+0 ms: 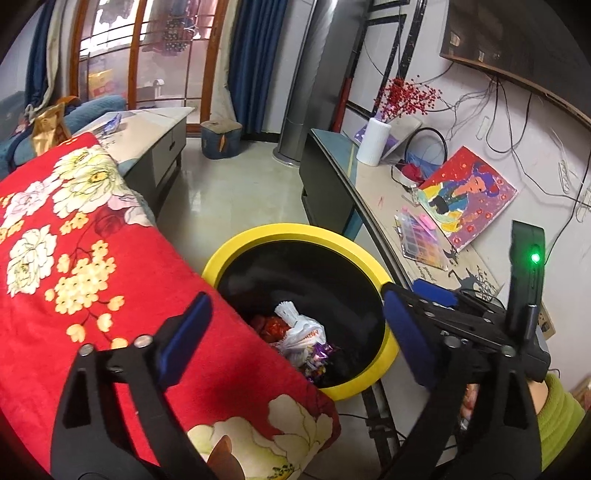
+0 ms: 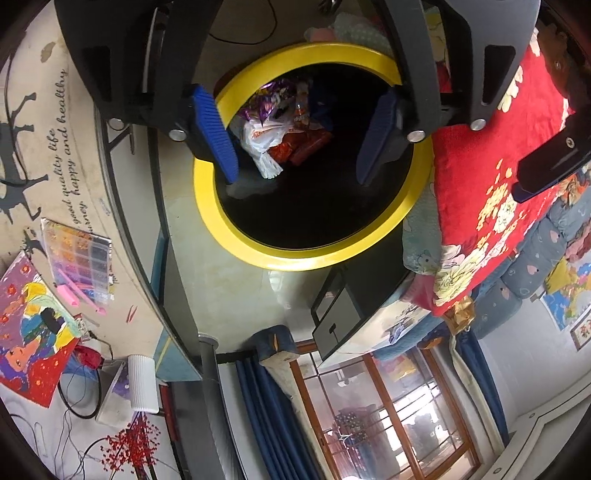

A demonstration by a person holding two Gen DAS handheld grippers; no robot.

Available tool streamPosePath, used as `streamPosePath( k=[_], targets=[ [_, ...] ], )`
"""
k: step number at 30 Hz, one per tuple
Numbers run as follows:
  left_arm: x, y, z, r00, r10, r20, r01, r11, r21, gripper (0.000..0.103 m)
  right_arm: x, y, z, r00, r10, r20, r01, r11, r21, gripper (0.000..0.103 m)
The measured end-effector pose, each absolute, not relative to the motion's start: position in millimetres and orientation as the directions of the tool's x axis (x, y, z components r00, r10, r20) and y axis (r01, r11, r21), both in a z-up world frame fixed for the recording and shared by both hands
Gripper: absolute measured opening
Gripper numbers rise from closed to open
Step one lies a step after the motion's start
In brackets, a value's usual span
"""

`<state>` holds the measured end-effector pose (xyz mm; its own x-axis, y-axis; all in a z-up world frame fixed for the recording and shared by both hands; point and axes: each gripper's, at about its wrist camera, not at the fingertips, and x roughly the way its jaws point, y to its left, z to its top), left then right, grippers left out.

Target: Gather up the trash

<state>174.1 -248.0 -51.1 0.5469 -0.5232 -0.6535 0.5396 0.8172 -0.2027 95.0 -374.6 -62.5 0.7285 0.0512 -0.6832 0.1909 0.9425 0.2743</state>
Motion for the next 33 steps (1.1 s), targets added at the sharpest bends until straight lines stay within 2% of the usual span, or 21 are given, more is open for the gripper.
streamPosePath(
  k=[5, 15, 23, 29, 33],
  targets=[
    [170.0, -233.5, -44.3, 0.567, -0.515, -0.643, 0.513, 0.831, -0.213, 0.092, 84.0, -371.7, -48.0, 0.745, 0.032, -0.666, 0.191, 0.947, 0.259, 0.080],
    [152.6, -196.2, -28.8, 0.599, -0.499, -0.626, 0.480, 0.850, -0.219, 0.092, 64.0, -343.1, -14.9, 0.771, 0.035, -0.636, 0.132, 0.968, 0.212, 0.093],
    [134.7, -161.8, -17.6, 0.645, -0.466, -0.605, 0.439, 0.875, -0.206, 0.092, 52.9, -307.5, 7.7, 0.790, 0.060, -0.610, 0.064, 0.982, 0.180, 0.096],
    [116.7, -135.2, -11.7, 0.698, -0.425, -0.577, 0.402, 0.899, -0.176, 0.092, 42.4, -283.4, 19.6, 0.811, 0.130, -0.571, 0.014, 0.970, 0.241, 0.096],
    [104.1, -118.2, -9.0, 0.736, -0.386, -0.556, 0.369, 0.917, -0.149, 0.092, 35.5, -266.7, 26.3, 0.829, 0.132, -0.544, -0.006, 0.974, 0.228, 0.096]
  ],
)
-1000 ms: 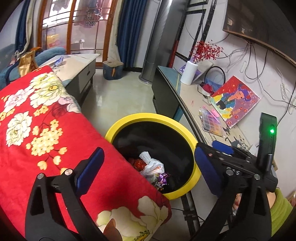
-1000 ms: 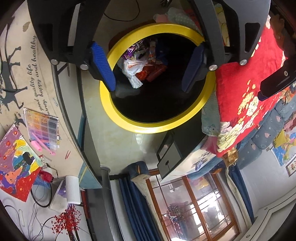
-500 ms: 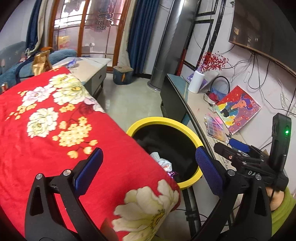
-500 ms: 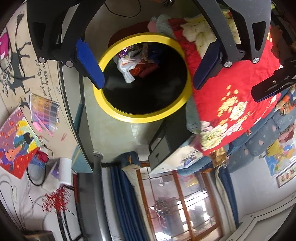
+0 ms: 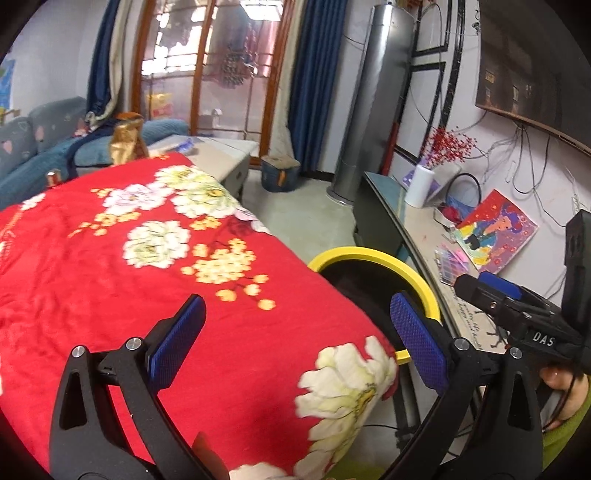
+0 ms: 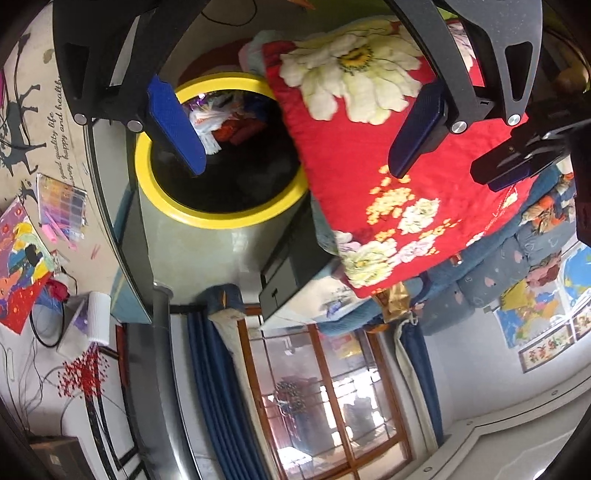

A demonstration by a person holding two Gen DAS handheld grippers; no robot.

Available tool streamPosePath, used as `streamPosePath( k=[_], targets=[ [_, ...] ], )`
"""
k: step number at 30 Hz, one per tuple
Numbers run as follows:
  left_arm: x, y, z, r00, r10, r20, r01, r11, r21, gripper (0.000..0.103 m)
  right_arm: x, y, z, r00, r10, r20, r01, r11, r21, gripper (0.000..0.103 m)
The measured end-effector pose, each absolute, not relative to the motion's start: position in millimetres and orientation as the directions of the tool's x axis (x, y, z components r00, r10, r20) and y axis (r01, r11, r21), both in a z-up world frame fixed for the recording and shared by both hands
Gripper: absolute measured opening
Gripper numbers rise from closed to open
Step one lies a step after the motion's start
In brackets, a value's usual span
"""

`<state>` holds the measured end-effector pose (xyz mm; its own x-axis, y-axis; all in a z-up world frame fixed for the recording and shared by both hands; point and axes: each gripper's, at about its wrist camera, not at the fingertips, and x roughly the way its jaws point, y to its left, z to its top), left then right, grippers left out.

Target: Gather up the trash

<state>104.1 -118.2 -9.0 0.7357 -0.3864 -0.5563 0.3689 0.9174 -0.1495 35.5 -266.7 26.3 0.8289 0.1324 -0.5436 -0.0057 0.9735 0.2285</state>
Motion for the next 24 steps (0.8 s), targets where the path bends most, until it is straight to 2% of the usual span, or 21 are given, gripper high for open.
streamPosePath(
  k=[4, 13, 24],
  targets=[
    [91.7, -95.8, -6.3, 0.776, -0.347, -0.527, 0.318, 0.936, -0.147, 0.092, 25.1, -245.5, 32.7, 0.861, 0.114, -0.496, -0.025, 0.983, 0.183, 0.096],
    [67.2, -56.2, -0.6, 0.846, -0.256, -0.467, 0.223, 0.967, -0.127, 0.092, -2.7, -200.2, 39.1, 0.949, 0.066, -0.310, -0.039, 0.995, 0.091, 0.096],
    [44.9, -38.7, -5.3, 0.885, -0.228, -0.407, 0.201, 0.974, -0.107, 0.092, -19.2, -176.0, 26.7, 0.981, 0.016, -0.195, -0.013, 1.000, 0.018, 0.096]
  ],
)
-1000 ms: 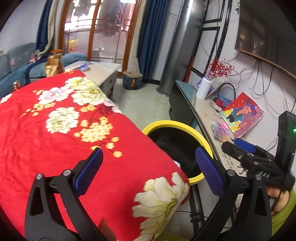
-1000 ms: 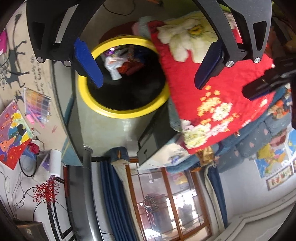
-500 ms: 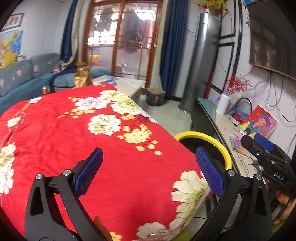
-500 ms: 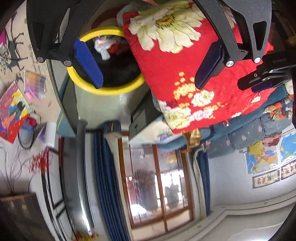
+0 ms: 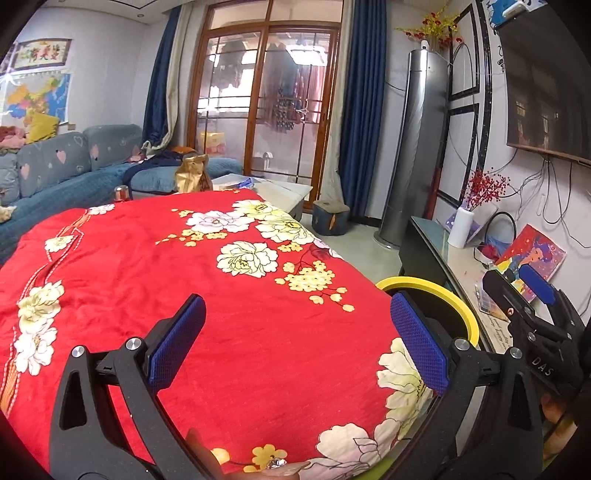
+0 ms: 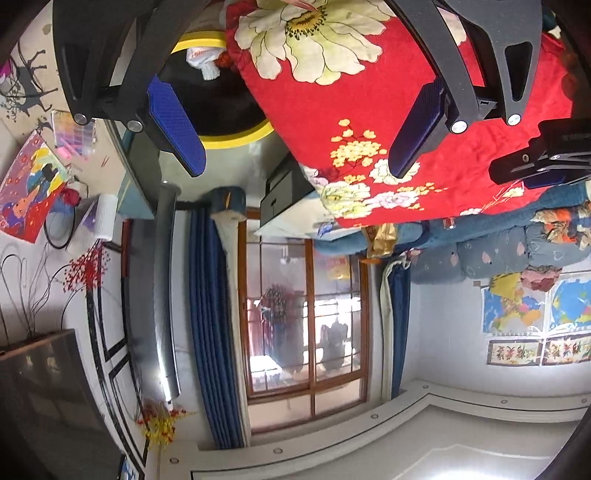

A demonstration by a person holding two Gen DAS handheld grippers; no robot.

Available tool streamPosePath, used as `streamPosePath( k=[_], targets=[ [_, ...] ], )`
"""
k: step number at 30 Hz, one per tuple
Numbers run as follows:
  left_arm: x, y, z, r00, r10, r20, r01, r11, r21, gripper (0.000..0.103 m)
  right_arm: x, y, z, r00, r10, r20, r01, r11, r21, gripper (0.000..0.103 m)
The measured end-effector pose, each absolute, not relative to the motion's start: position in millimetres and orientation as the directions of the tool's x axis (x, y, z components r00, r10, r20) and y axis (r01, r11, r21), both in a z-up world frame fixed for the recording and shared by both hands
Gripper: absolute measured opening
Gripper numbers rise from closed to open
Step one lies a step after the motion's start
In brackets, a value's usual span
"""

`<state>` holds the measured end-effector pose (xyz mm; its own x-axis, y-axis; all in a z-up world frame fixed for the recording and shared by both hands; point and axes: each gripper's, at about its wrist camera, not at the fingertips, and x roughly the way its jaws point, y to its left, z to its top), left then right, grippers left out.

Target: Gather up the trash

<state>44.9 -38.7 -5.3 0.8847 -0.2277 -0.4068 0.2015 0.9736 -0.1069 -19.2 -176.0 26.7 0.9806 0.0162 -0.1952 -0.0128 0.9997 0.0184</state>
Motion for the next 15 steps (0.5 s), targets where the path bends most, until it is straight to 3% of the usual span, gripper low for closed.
streamPosePath(
  k=[15],
  targets=[
    [43.9, -33.3, -17.0, 0.883, -0.231, -0.409, 0.198, 0.973, -0.121, 0.092, -17.0, -167.4, 13.1, 0.979, 0.006, -0.205, -0.003, 1.000, 0.016, 0.096]
  ],
)
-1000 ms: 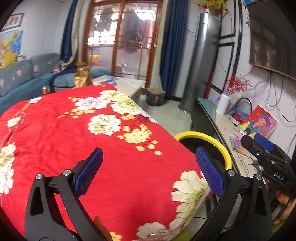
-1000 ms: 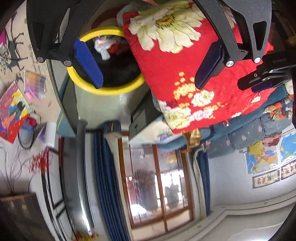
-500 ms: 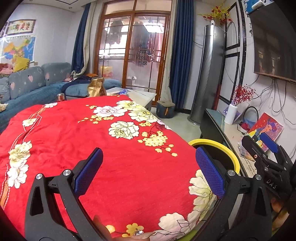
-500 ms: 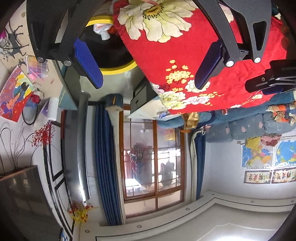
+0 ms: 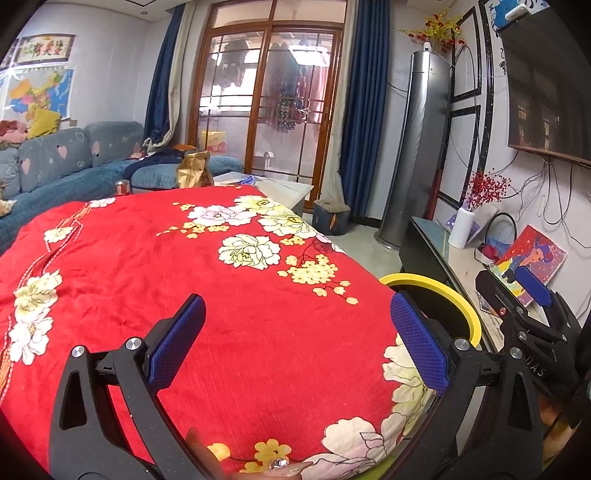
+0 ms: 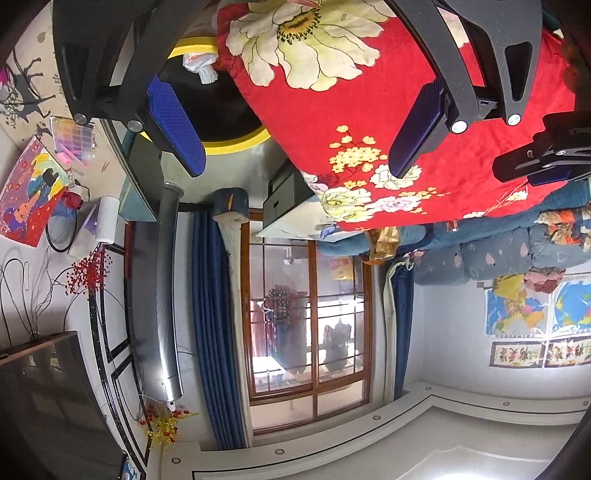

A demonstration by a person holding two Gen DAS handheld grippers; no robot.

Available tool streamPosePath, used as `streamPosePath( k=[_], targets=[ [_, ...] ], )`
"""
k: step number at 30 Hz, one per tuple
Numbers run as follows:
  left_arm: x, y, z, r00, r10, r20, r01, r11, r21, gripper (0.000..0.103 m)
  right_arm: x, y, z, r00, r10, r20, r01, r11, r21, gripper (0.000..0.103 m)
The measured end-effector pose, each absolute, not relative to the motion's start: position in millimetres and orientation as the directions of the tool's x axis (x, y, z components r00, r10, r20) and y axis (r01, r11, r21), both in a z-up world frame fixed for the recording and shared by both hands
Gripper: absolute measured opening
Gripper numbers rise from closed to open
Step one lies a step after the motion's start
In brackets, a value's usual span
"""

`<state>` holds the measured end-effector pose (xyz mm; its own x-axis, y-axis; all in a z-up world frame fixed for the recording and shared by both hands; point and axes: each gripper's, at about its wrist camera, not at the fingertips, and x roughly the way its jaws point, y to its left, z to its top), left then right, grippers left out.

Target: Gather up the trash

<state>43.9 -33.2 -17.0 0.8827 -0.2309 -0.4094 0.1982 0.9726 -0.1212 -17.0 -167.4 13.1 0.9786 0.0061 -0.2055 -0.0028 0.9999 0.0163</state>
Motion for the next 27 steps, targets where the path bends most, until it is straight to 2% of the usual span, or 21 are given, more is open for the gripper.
streamPosePath(
  k=[27],
  targets=[
    [42.2, -33.3, -18.8, 0.882, -0.229, -0.412, 0.196, 0.973, -0.122, 0.092, -16.8, -167.7, 10.9, 0.976, 0.005, -0.219, 0.001, 1.000, 0.026, 0.096]
  ],
)
